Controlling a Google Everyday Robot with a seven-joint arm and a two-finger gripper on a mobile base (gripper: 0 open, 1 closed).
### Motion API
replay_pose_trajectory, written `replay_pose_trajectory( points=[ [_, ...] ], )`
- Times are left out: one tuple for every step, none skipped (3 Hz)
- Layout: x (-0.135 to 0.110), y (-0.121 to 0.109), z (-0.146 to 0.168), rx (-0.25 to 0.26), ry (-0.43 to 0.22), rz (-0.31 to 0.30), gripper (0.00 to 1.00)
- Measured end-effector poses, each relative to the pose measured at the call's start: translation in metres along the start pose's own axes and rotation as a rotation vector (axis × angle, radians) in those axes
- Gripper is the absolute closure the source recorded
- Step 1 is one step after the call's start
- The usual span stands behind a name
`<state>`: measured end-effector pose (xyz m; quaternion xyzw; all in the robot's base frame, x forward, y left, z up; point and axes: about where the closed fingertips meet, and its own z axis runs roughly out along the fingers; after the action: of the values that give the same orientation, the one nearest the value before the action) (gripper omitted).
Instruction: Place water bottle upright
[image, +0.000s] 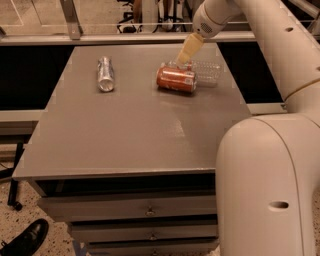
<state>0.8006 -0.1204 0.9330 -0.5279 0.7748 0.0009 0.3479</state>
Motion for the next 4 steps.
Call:
replay_pose_trajectory(
  points=[
    [0.009, -0.006, 0.01, 0.013, 0.019, 0.008, 0.0],
    [0.025, -0.02, 0.039, 0.041, 0.042, -0.007, 0.0],
    [0.029, -0.015, 0.046, 0.026, 0.048, -0.01, 0.0],
    [0.032, -0.004, 0.05, -0.005, 0.056, -0.011, 0.0]
  ],
)
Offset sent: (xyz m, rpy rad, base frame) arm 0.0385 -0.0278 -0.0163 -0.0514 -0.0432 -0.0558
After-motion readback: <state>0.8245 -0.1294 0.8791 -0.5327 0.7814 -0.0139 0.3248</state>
